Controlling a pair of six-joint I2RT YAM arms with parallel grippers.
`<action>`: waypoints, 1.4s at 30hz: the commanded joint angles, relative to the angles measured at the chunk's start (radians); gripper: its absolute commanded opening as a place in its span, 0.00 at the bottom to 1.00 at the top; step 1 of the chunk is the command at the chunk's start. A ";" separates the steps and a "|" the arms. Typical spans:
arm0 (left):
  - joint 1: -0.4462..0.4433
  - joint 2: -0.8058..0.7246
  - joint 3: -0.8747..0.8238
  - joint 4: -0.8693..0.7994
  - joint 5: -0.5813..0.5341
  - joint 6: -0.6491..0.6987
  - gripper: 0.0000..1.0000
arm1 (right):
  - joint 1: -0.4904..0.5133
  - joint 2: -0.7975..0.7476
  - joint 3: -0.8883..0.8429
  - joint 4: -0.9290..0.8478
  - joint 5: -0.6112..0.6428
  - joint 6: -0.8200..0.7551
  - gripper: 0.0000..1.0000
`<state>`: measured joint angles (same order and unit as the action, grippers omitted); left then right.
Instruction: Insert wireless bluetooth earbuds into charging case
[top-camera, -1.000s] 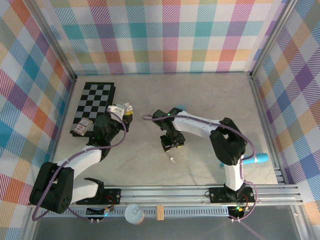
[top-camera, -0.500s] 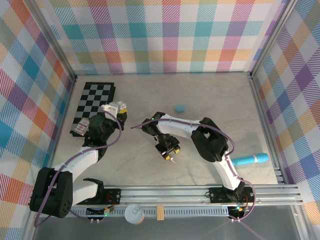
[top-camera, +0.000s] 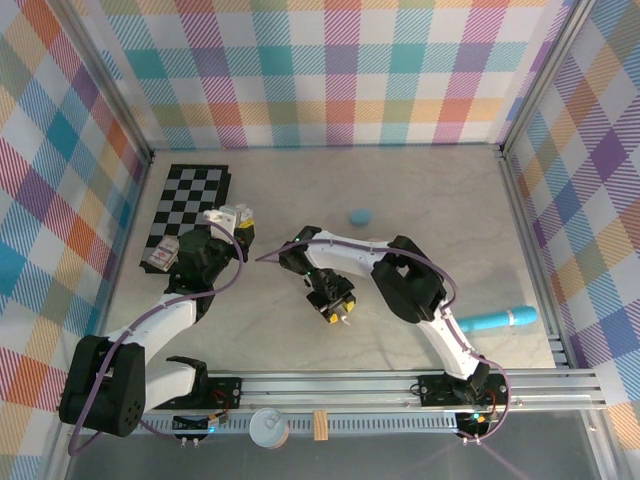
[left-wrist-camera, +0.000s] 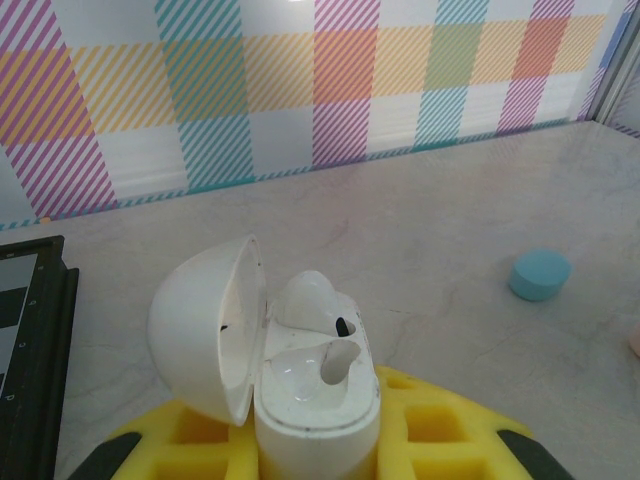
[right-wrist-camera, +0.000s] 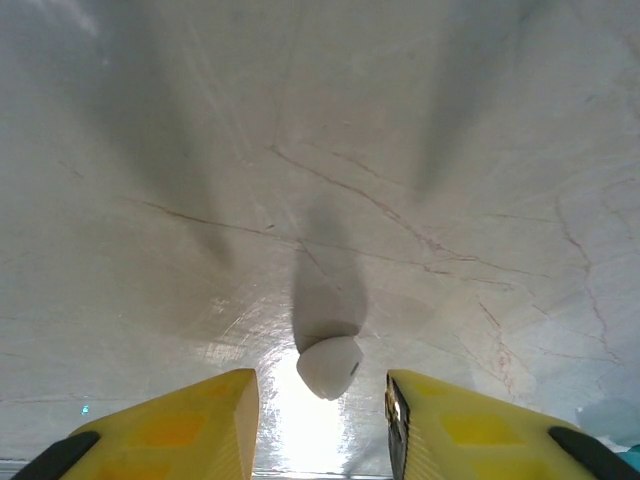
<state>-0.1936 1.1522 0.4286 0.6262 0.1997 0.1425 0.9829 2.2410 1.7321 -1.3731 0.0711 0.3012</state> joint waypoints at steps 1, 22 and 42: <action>0.013 -0.017 -0.006 0.001 0.016 0.005 0.00 | 0.007 0.024 0.020 -0.036 -0.011 0.000 0.37; 0.012 -0.016 -0.004 -0.001 0.033 0.008 0.00 | 0.008 0.049 -0.027 -0.041 -0.005 -0.013 0.33; 0.011 -0.012 0.007 0.002 0.062 0.008 0.00 | 0.007 0.009 -0.062 0.006 0.014 -0.001 0.21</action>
<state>-0.1936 1.1522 0.4286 0.6258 0.2298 0.1459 0.9833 2.2520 1.7061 -1.3434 0.0452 0.2981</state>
